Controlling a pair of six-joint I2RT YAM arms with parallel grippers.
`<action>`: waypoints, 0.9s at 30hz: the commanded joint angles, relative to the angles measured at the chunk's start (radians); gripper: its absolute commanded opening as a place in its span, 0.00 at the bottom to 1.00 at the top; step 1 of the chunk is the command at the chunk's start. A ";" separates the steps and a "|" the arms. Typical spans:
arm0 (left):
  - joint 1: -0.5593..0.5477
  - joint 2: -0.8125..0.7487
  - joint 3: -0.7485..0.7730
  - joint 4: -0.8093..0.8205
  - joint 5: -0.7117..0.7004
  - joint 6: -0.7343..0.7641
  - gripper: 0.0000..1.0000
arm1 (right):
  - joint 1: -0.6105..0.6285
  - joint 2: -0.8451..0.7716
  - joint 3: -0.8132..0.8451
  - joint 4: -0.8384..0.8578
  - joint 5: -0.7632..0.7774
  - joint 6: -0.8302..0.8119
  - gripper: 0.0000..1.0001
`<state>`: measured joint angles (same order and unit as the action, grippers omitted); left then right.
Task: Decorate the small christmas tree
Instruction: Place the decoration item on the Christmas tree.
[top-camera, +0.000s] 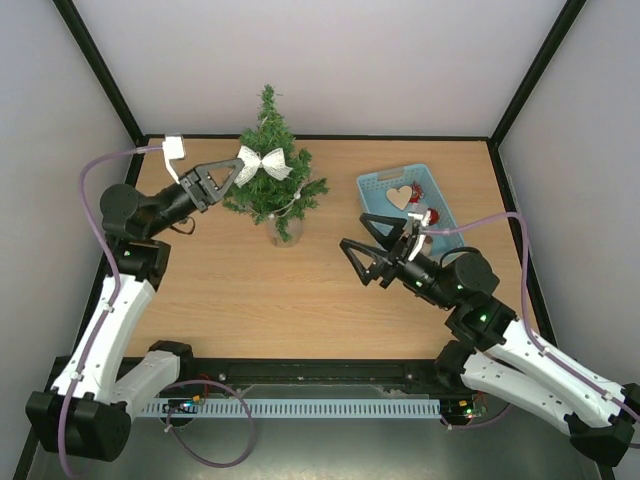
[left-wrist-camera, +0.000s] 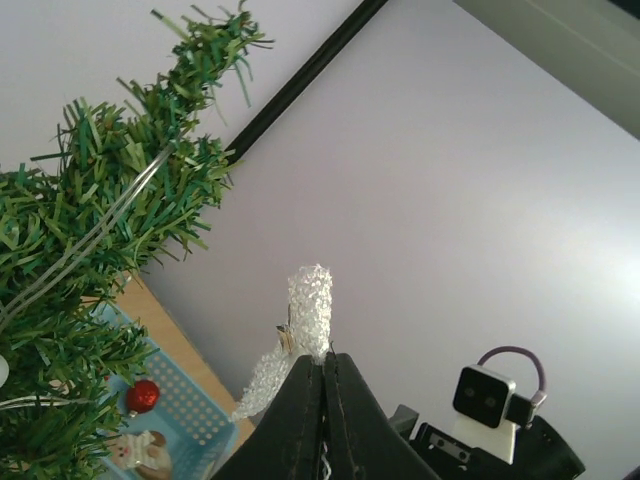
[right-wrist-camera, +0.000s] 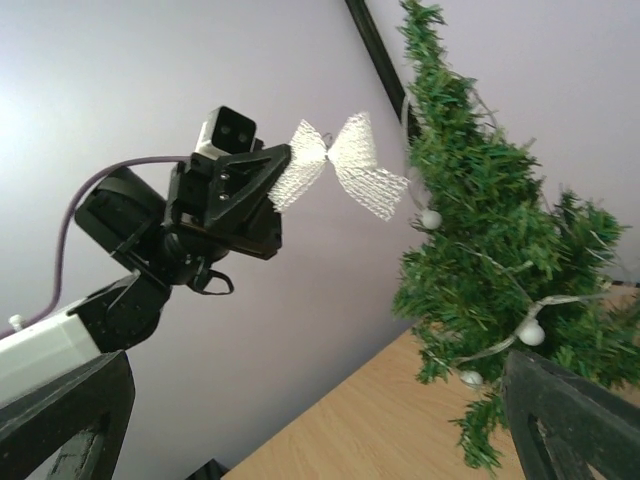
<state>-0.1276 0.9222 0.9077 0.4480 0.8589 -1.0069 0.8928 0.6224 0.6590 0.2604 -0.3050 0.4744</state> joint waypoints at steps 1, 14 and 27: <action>0.006 0.028 -0.026 0.197 0.022 -0.135 0.02 | 0.007 0.026 0.030 -0.051 0.093 -0.001 0.98; 0.007 0.089 -0.110 0.338 -0.038 -0.218 0.02 | 0.007 0.218 0.254 -0.180 0.310 -0.012 0.98; 0.025 0.198 -0.218 0.742 -0.019 -0.529 0.02 | -0.003 0.570 0.653 -0.296 0.200 -0.182 0.63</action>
<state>-0.1211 1.1000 0.7208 0.9394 0.8188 -1.3907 0.8925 1.1011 1.2018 0.0360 0.0032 0.3630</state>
